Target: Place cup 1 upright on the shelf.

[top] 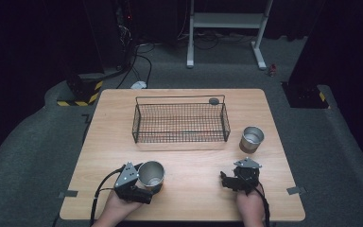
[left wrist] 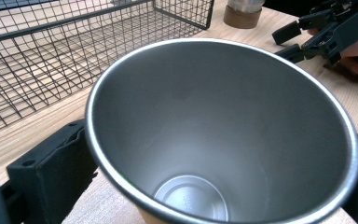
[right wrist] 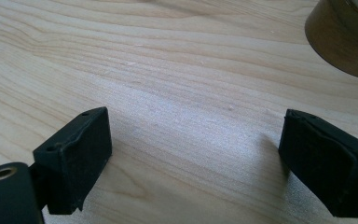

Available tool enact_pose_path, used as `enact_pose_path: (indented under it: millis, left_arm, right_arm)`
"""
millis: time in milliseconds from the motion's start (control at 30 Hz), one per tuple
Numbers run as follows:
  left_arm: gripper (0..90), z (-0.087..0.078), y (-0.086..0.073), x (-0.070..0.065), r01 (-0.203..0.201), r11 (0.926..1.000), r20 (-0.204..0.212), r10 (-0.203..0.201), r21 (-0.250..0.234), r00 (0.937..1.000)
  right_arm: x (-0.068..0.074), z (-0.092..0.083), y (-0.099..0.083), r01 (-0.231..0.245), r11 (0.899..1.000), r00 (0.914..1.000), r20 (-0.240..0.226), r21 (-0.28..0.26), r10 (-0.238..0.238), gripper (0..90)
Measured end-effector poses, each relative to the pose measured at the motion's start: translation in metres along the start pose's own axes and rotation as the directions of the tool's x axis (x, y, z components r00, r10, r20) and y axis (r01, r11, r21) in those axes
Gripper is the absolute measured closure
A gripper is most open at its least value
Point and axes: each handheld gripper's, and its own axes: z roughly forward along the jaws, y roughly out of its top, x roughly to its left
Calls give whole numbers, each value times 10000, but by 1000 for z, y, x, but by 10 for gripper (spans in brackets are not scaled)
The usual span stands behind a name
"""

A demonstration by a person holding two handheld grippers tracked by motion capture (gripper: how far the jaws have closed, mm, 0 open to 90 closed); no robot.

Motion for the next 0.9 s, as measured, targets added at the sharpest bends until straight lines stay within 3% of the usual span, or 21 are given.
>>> enact_pose_path:
  millis: [367, 600, 800, 900]
  left_arm:
    - [5, 4, -1, -2, 0, 10000, -138, 1, 51, 9999]
    - [7, 2, 1, -5, -203, 9998, -208, 202, -83, 9996]
    - [122, 0, 0, -6, -265, 9994, -367, 256, -240, 9990]
    - [134, -1, 0, -7, -308, 9992, -398, 298, -240, 9988]
  right_arm:
    - [0, 0, 0, -9, 10000, 10000, -21, -10, 9, 91]
    - [0, 0, 0, -14, 10000, 10000, -51, -3, 14, 90]
    - [0, 0, 0, -15, 10000, 10000, -86, 15, 15, 90]
    - [0, 0, 0, -14, 10000, 10000, -88, 15, 14, 90]
